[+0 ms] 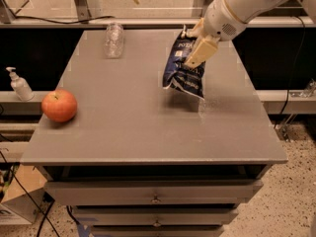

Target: Move blue chip bag near water bottle

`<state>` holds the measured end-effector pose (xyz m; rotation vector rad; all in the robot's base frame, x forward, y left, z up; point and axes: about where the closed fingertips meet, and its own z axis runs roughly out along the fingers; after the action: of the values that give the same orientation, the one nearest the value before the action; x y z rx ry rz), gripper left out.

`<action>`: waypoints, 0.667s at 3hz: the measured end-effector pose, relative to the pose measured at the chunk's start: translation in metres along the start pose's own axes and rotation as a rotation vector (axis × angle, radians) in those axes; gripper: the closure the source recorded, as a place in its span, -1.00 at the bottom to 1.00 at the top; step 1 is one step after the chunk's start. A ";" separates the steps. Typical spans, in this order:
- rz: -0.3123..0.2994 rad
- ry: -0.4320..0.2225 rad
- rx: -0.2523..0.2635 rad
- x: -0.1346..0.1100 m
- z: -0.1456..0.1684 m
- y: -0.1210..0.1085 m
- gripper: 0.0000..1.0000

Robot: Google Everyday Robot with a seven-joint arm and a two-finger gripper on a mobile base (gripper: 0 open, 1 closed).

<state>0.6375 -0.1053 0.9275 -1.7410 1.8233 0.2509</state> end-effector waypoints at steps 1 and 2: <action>-0.013 -0.099 0.055 -0.042 0.012 -0.031 1.00; 0.050 -0.168 0.155 -0.070 0.020 -0.056 1.00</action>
Offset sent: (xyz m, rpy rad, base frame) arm 0.1079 0.0887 0.0598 0.3398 -0.2626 -0.2805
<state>0.6941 -0.0425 0.9634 -1.5234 1.7191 0.2608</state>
